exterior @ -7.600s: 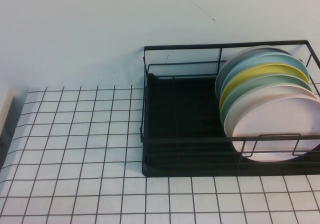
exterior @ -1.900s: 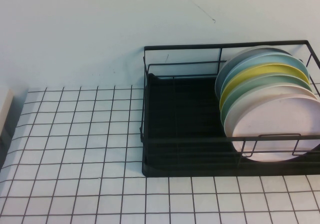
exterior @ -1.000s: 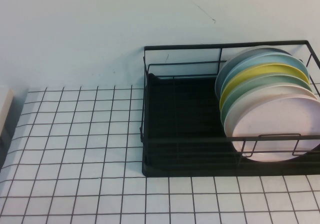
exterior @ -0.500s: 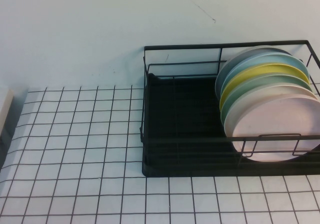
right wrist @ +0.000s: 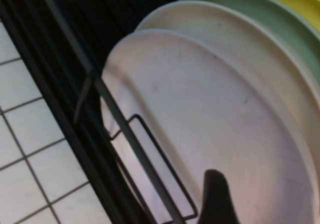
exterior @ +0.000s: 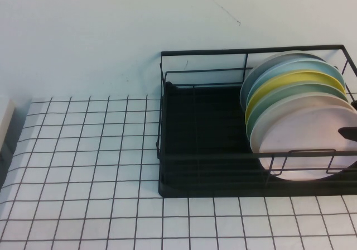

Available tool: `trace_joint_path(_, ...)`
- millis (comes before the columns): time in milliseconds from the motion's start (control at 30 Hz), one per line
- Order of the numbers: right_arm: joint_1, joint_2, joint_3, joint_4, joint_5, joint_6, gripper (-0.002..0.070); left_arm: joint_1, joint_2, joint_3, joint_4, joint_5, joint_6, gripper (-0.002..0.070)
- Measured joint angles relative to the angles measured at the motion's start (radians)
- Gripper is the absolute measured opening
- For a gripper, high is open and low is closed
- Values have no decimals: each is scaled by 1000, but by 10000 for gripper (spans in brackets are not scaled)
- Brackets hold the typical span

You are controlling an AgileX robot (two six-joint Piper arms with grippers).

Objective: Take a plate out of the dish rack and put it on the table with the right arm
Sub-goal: Grasp the plate from the shelf, then place the plate from the table

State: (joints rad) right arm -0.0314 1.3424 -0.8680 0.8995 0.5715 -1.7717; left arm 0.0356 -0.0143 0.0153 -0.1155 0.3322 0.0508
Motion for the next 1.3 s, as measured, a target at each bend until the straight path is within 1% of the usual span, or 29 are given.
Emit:
trace_joint_path(100,0,45,-18,3,-40,-31,416,0,0,0,0,0,0,-3)
trace_joint_path(233,0,83,-27,4,-85,-63,381,0,0,0,0,0,0,-3)
trace_joint_path(367,0,124,-28,16,-102,-90,323,0,0,0,0,0,0,-3)
trace_joint_path(533,0,163,-28,79,-135,-131,249,0,0,0,0,0,0,-3)
trace_joint_path(633,0,170,-28,90,-154,-147,172,0,0,0,0,0,0,-3)
trace_joint_path(700,0,170,-28,90,-166,-158,92,0,0,0,0,0,0,-3)
trace_joint_path(733,0,170,-28,88,-166,-168,77,0,0,0,0,0,0,-4)
trace_joint_path(1033,5,88,-61,148,-153,-172,69,0,0,0,0,0,0,-3)
trace_joint_path(1300,5,-52,-150,307,-90,-159,63,0,0,0,0,0,0,-3)
